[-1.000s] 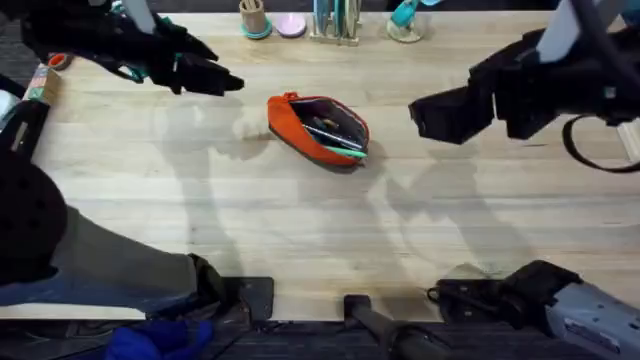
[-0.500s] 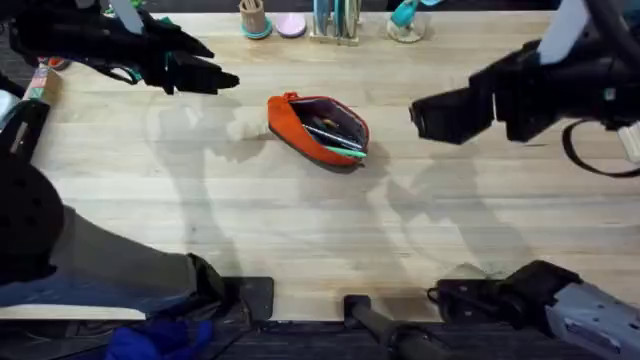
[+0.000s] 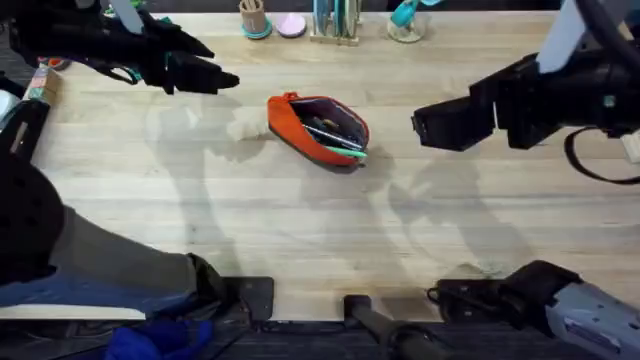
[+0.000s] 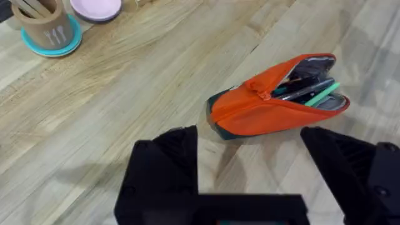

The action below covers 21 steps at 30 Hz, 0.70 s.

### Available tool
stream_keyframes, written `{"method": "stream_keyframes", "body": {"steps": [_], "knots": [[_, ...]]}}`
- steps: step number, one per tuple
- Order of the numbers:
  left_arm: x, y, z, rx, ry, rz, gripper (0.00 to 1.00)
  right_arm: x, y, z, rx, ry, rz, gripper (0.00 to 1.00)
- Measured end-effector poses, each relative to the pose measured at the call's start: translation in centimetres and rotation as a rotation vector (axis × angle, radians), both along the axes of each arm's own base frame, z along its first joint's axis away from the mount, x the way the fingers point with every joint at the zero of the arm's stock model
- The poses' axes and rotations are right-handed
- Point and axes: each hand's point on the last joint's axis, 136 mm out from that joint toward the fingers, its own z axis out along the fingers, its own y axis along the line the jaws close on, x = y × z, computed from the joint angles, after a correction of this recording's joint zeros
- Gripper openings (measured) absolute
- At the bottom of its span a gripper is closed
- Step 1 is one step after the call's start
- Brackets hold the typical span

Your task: Unzip the bag, pick up the pens from the table one at a time and place them inside, then zip the bag closed.

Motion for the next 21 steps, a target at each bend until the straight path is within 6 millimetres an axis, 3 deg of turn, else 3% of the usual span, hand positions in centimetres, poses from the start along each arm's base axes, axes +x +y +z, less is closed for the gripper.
{"method": "stream_keyframes", "body": {"steps": [9, 14, 21], "knots": [[0.0, 0.0, 0.0, 0.000, 0.000, 0.000, 0.993, 1.2, 1.2, 1.6, 0.075, -0.061, 0.001, 0.996], [0.0, 0.0, 0.0, 0.000, 0.000, 0.000, 0.993, 1.7, 1.6, 0.7, 0.076, -0.006, -0.014, 0.996], [0.0, 0.0, 0.0, 0.000, 0.000, 0.000, 0.993, 5.5, 3.7, 0.9, 0.059, 0.064, -0.030, 0.996]]}}
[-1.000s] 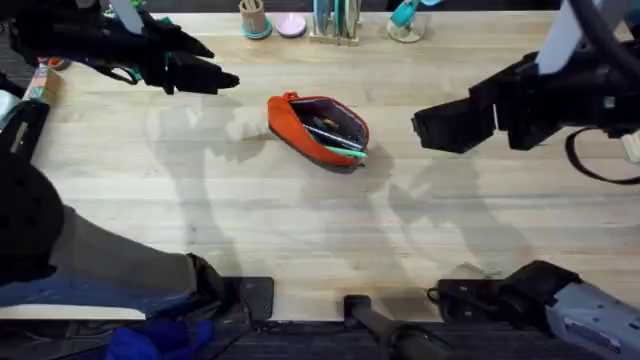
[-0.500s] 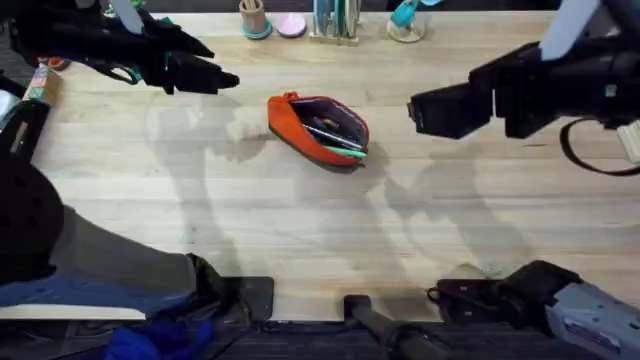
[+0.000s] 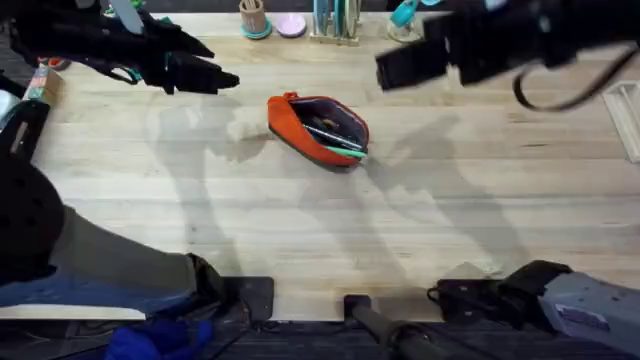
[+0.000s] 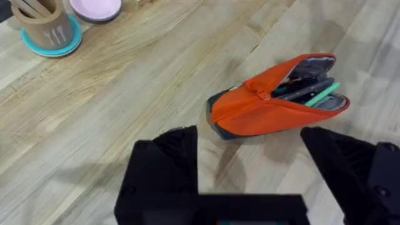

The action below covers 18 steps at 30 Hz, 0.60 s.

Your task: Unzip the bag, pick up the pens from the table one at a time and place them inside, then zip the bag closed.

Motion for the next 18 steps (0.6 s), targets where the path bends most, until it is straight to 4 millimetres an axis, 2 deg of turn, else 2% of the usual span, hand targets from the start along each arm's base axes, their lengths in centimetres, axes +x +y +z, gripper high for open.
{"method": "stream_keyframes", "body": {"steps": [9, 18], "knots": [[0.0, 0.0, 0.0, 0.000, 0.000, 0.000, 0.993, 4.0, 2.9, 1.1, -0.027, 0.072, 0.008, 0.996], [0.0, 0.0, 0.0, 0.000, 0.000, 0.000, 0.993, 7.0, 6.5, 1.7, -0.039, 0.100, 0.042, 0.996]]}}
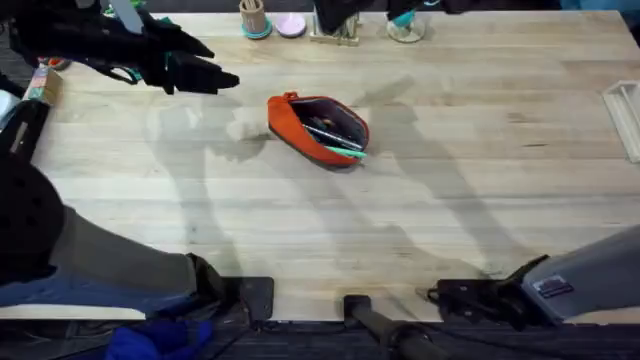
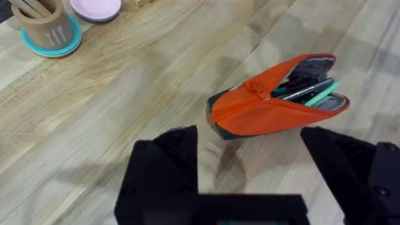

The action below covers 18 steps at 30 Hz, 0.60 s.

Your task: Unzip the bag, pick up the pens from the table one at a time and place them inside, then zip the bag closed.

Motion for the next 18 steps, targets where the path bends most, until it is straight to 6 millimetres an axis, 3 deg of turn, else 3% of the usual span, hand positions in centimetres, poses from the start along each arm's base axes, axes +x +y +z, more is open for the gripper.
{"method": "stream_keyframes", "body": {"steps": [18], "knots": [[0.0, 0.0, 0.0, 0.000, 0.000, 0.000, 0.993, 2.2, 5.6, -3.3, 0.061, 0.082, -0.041, 0.996]]}}
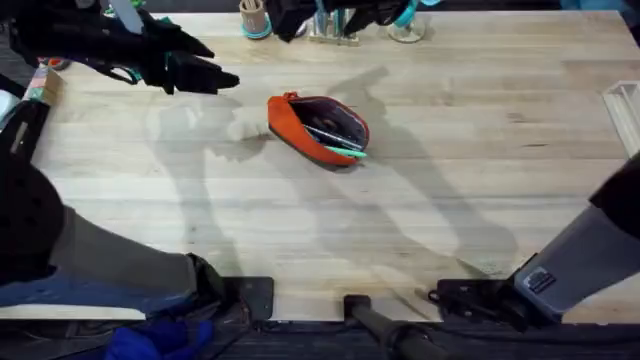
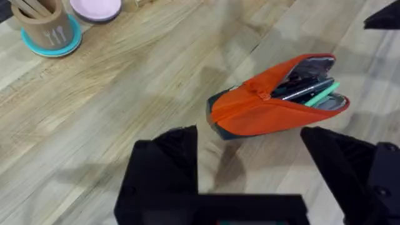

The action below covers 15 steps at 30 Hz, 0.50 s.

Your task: Unzip the bag, pick up the pens from the table one at a time and place them inside, then zip the bag closed.

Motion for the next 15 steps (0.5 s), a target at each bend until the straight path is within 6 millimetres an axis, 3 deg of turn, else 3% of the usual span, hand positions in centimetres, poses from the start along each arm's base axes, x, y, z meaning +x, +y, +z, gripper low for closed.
{"method": "stream_keyframes", "body": {"steps": [15], "knots": [[0.0, 0.0, 0.0, 0.000, 0.000, 0.000, 0.994, 1.1, 2.4, -1.7, 0.092, 0.076, -0.065, 0.995]]}}
